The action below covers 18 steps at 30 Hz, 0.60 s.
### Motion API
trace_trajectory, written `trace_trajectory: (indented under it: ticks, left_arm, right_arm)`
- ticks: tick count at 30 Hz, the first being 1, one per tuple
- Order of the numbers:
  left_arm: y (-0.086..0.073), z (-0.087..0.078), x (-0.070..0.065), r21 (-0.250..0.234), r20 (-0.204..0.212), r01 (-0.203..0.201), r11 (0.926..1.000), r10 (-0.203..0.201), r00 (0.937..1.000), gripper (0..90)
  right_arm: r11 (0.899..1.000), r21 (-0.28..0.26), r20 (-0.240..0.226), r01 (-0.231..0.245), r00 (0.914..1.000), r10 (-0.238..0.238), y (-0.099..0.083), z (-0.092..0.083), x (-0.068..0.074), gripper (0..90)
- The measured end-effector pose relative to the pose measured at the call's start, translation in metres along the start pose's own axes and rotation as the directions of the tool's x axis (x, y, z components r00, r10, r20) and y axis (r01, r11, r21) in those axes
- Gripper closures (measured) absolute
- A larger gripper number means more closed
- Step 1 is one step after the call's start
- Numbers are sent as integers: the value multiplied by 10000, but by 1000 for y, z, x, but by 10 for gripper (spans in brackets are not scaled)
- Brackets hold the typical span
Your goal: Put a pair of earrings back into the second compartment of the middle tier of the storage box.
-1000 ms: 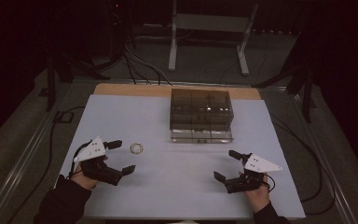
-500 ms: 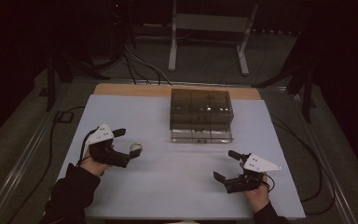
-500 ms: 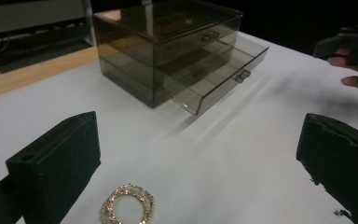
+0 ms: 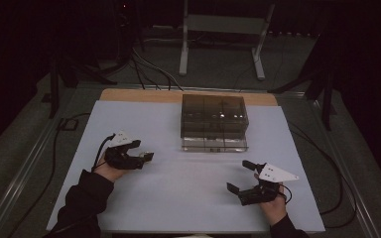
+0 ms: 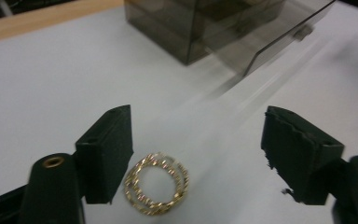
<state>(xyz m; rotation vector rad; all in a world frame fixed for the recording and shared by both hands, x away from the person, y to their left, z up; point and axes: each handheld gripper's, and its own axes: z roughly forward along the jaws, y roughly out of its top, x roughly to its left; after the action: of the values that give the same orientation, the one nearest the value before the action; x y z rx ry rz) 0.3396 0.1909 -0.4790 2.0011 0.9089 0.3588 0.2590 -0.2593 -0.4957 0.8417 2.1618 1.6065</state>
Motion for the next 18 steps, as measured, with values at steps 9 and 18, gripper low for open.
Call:
trace_trajectory:
  ticks: [9, 18]
  left_arm:
    - [-15, 10, 15, 667, -853, 357, 9971, -300, 9959, 525]
    - [-25, 23, 21, 1441, -817, 685, 9872, -572, 9950, 675]
  right_arm:
    - [10000, 78, -29, 31, 10000, -31, 0, 0, 0, 0]
    - [10000, 81, -39, 42, 10000, -42, 0, 1, 1, 0]
